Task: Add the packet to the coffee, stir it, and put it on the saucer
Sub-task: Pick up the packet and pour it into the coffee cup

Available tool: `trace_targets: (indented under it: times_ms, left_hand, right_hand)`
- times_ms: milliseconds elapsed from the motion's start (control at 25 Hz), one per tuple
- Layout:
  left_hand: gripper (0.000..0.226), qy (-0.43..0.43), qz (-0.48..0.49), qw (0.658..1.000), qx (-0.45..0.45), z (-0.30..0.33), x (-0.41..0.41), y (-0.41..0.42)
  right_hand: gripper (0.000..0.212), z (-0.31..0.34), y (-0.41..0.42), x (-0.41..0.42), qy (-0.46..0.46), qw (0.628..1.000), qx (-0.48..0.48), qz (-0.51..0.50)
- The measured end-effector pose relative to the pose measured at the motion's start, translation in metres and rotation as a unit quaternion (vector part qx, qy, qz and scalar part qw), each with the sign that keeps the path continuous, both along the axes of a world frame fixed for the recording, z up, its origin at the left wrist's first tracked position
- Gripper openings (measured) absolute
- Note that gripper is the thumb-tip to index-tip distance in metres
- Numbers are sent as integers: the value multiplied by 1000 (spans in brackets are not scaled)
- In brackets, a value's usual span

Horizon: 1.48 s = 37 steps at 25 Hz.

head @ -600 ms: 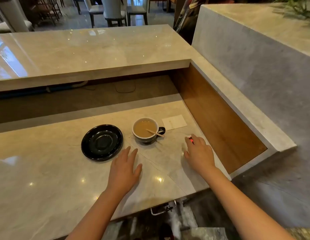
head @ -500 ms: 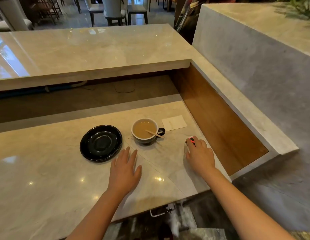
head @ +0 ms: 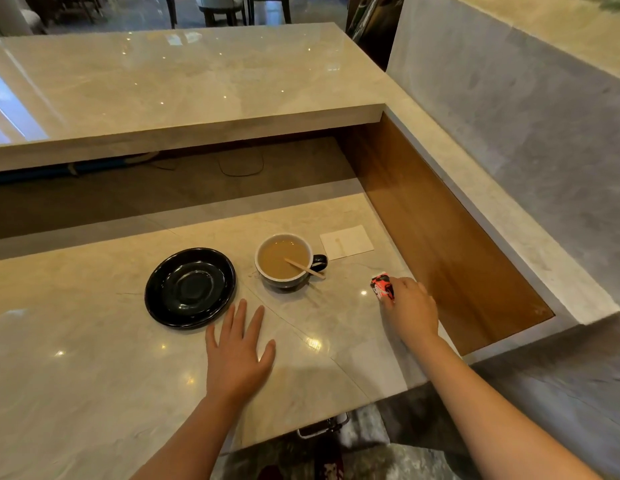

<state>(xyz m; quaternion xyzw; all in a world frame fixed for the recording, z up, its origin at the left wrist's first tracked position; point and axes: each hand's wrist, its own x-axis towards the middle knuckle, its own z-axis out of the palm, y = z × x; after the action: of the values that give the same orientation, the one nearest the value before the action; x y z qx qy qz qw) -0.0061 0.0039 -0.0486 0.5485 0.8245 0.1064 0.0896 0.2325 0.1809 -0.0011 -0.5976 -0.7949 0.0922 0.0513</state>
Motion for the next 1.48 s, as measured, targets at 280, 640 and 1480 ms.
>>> trace_targets:
  times_ms: [280, 640, 1480]
  left_hand:
    - [68, 11, 0, 1000, 4, -2, -1, 0]
    - [67, 22, -4, 1000, 1, -4, -3, 0]
    - [64, 4, -1, 1000, 29, -5, -2, 0]
  right_hand:
    - [34, -6, 20, -1, 104, 983, -127, -84]
    - [15, 4, 11, 6, 393, 876, -215, -180]
    - [25, 78, 26, -114, 226, 958, -4, 179]
